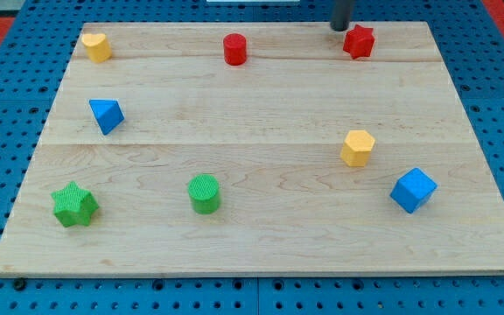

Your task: Push the red star into the yellow hexagon

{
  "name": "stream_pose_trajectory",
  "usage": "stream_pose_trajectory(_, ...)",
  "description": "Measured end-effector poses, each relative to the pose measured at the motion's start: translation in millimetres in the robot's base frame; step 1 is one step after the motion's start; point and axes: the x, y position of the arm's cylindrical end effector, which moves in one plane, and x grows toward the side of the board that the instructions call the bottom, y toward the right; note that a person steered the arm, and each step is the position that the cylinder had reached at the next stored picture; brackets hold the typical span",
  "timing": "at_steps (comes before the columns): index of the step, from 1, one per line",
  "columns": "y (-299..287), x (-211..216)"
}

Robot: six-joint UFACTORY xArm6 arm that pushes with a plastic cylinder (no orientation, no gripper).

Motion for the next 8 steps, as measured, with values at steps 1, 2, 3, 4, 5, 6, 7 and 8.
stream_pose_trajectory(1,-0.5,7.1)
stream_pose_trajectory(2,-2.5,-16.5)
stream_pose_trajectory(3,42.3,9.4)
stream_pose_trajectory(4,40.4,73.3)
stream_pose_trajectory(5,24.6,68.3)
stream_pose_trajectory(6,47.5,17.8)
stream_pose_trajectory(7,84.0,89.6)
stream_pose_trajectory(8,49.6,161.0)
